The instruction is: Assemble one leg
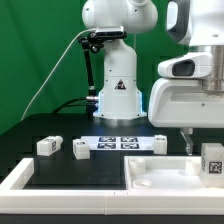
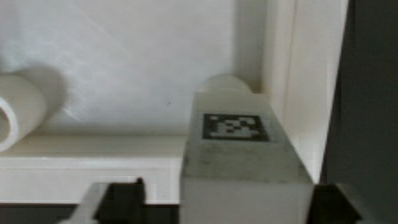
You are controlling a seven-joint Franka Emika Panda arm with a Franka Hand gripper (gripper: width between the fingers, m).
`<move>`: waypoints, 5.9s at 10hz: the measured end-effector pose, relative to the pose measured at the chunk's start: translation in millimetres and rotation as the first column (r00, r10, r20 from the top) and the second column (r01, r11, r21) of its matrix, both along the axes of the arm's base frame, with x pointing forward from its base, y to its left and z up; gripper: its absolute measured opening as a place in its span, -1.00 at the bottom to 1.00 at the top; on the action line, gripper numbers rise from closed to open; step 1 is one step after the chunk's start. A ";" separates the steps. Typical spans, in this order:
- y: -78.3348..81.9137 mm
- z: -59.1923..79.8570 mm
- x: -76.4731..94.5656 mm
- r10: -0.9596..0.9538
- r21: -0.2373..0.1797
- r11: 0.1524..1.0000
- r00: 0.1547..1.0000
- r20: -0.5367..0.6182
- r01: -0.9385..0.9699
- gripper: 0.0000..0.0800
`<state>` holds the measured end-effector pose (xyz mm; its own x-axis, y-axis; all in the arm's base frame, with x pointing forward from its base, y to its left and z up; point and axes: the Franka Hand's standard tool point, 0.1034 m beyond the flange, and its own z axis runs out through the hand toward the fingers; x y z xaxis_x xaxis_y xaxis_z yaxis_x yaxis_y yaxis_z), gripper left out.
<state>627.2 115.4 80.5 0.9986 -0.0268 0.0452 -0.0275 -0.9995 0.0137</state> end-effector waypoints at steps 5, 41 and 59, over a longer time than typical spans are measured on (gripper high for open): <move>-2.3 -1.9 0.6 -0.550 0.086 0.832 0.835 -0.010 0.549 -0.27; 2.4 -0.9 -1.0 -0.609 0.096 0.789 0.793 -0.007 0.607 -0.27; 6.8 0.4 -3.9 -0.938 0.090 0.327 0.335 -0.091 0.941 0.62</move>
Offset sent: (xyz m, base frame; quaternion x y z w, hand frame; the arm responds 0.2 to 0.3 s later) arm -0.0082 -0.0036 -0.0044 0.0057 0.0163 0.3448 0.9385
